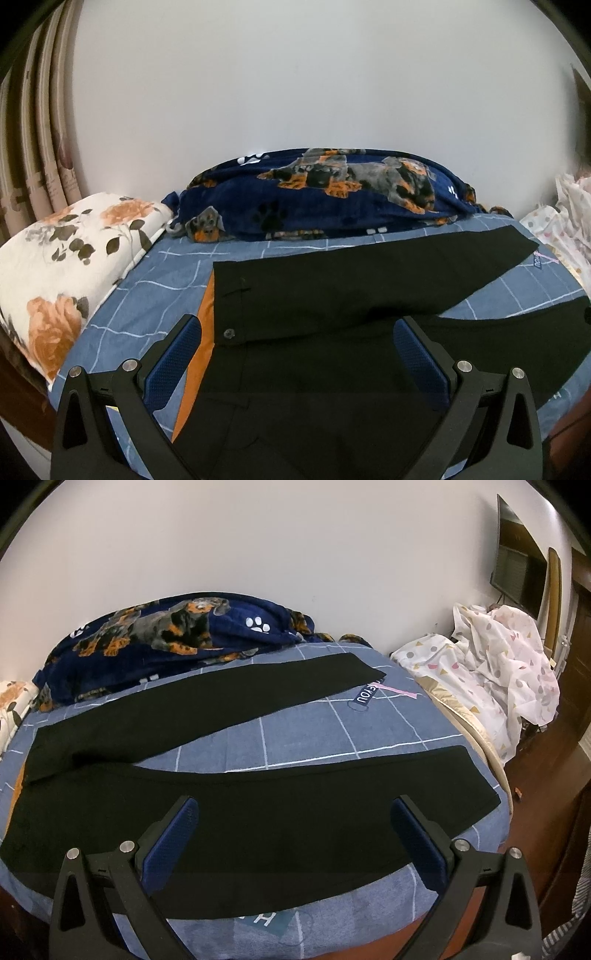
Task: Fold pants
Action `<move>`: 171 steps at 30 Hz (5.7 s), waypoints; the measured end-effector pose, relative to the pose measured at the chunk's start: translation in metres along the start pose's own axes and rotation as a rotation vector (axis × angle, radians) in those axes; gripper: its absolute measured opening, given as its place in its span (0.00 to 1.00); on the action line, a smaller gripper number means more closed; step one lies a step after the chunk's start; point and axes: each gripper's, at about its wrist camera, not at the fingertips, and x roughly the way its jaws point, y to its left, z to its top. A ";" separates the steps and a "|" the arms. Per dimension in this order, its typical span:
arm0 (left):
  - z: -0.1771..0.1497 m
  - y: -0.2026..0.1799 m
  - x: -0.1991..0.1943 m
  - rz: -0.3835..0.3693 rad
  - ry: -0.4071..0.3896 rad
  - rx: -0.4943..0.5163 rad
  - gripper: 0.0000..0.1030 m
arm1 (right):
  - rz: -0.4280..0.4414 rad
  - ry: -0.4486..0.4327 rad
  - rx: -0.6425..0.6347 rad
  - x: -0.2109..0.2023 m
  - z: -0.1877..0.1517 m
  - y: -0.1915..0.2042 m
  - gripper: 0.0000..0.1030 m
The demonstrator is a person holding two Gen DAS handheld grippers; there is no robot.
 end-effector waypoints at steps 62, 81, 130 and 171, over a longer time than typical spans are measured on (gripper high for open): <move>0.067 0.172 0.281 -0.329 0.331 -0.129 0.09 | 0.265 0.246 -0.027 0.099 0.059 0.105 1.00; -0.005 0.107 0.048 -0.523 0.145 -0.102 0.09 | 0.799 0.609 0.477 0.264 0.152 0.180 0.75; -0.051 0.202 -0.002 -0.090 0.245 -0.079 0.70 | 0.764 0.651 0.483 0.113 -0.084 0.092 0.08; -0.104 0.056 0.073 -0.361 0.331 0.222 0.64 | 0.477 0.221 0.992 0.155 -0.058 -0.277 0.03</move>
